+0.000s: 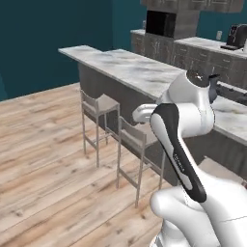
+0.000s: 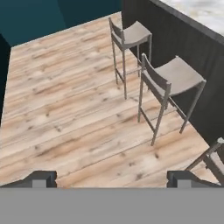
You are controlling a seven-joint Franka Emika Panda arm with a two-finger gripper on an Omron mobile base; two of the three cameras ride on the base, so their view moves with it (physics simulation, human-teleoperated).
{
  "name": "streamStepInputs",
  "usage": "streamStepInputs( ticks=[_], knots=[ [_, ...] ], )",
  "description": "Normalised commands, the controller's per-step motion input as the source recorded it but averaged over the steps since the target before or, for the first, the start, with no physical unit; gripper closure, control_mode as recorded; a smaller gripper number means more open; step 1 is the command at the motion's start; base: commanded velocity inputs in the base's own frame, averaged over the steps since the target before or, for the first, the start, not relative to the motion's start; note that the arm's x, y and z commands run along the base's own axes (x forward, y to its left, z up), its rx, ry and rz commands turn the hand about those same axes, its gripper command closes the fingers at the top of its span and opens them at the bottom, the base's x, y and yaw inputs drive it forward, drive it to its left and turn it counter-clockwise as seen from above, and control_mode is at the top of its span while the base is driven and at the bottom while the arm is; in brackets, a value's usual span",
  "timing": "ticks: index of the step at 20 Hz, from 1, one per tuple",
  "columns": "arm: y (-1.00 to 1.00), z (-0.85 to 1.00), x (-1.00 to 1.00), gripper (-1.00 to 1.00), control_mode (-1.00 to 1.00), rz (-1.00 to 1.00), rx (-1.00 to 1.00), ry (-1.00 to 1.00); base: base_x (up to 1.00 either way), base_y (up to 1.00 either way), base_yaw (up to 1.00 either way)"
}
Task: Move the mayonnaise and banana from the second highest shelf to the top shelf to make space. Then, place the pitcher from the counter on the cleared second highest shelf.
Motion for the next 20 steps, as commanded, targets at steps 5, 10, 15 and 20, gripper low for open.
streamStepInputs(
  ticks=[5, 10, 15, 20],
  knots=[
    [0.0, 0.0, 0.0, -1.0, 1.0, 0.0, 0.0, 0.0, 0.78, 0.53, -0.63],
    [0.0, 0.0, 0.0, -1.0, 1.0, 0.0, 0.0, 0.0, 0.74, 0.54, -0.64],
    [0.0, 0.0, 0.0, -1.0, 1.0, 0.0, 0.0, 0.0, 0.68, 0.51, -0.66],
    [0.0, 0.0, 0.0, -1.0, 1.0, 0.0, 0.0, 0.0, 0.66, 0.47, -0.67]
  ],
)
